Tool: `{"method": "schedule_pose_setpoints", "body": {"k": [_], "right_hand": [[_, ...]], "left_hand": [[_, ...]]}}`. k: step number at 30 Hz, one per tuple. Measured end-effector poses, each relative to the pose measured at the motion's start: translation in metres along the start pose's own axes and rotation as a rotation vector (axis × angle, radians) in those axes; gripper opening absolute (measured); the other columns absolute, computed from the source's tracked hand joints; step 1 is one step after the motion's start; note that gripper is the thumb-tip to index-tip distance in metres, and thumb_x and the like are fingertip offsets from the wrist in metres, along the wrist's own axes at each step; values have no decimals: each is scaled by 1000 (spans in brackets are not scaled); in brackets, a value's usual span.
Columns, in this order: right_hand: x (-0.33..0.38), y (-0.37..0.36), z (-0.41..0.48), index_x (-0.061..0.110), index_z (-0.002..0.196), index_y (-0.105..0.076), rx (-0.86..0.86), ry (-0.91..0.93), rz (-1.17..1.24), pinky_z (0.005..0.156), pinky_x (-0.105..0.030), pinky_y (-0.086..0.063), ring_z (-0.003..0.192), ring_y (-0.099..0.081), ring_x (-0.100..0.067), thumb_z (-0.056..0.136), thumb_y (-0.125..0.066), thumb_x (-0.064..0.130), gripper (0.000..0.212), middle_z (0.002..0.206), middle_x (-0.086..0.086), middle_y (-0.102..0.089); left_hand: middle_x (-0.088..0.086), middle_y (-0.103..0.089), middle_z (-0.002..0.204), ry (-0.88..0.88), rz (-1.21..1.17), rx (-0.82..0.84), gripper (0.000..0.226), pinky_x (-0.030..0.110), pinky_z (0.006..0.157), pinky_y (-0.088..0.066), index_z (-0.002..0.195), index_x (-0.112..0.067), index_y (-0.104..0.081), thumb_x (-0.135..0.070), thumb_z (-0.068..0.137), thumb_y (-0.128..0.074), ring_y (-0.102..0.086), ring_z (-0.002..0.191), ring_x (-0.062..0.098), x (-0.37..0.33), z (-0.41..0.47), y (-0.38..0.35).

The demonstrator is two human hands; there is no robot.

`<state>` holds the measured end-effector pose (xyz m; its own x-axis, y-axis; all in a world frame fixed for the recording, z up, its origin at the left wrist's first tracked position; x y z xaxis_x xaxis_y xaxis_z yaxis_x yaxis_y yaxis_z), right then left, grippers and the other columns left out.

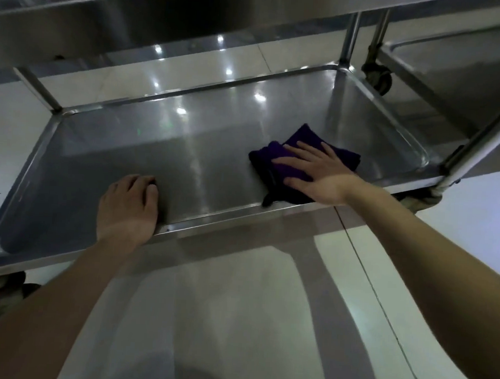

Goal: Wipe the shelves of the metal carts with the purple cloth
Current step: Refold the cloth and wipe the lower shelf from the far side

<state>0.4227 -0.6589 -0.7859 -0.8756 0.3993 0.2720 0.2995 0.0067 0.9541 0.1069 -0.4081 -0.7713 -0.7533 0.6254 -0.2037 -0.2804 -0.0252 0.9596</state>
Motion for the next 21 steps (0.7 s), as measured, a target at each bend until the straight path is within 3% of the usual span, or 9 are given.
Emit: {"method": "schedule_pose_setpoints", "body": {"k": [4,8,13,16,19,21], "right_hand": [[-12,-4,-8,57,166,-10,-77,-203,-89,129,-60,16,167,9,-20,103,-21,73,66,182,11,0],[38,-20,16,56,167,2,-34,-167,-120,124,-71,19,165,20,-33,99,-12,78,73,181,2,16],[57,-28,29,54,168,-1,-57,-74,-123,124,-69,22,165,20,-33,102,-12,76,71,181,3,14],[49,-22,26,54,168,-4,-52,-31,-111,126,-66,21,166,18,-29,106,-14,72,65,181,5,12],[32,-14,1,54,168,-12,-35,55,-83,130,-58,16,167,10,-19,110,-16,65,59,182,11,3],[16,-9,-28,55,167,-21,-112,83,-41,132,-53,12,167,3,-14,110,-15,65,58,181,13,-9]], "left_hand": [[24,-63,141,4,39,4,50,54,115,-42,135,-6,-69,-35,109,-37,-57,131,47,-10,-2,2],[24,-60,145,34,16,-20,60,53,118,-37,133,-6,-68,-42,99,-34,-53,135,46,-36,-9,7],[18,-58,149,-143,46,24,43,48,115,-38,144,-11,-61,-30,112,-39,-49,139,39,-122,-7,-19],[18,-62,141,-136,5,-13,35,50,109,-42,135,-13,-64,-30,111,-45,-54,131,39,-136,-11,-28],[20,-64,136,-137,8,-41,43,52,106,-45,131,-14,-66,-35,107,-38,-57,126,41,-134,-11,-31],[19,-64,136,-144,2,-36,51,53,105,-46,131,-15,-67,-39,103,-31,-57,125,41,-135,-9,-32]]}}
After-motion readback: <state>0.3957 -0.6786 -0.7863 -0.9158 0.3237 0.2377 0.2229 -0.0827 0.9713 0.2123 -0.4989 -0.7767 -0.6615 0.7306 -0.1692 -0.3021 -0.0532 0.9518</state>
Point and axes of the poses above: each hand's wrist, its own z-axis towards the middle knuckle, its own y-axis out of the back of the hand, x = y × z, the point moved 5 cm from there along z, towards the middle knuckle
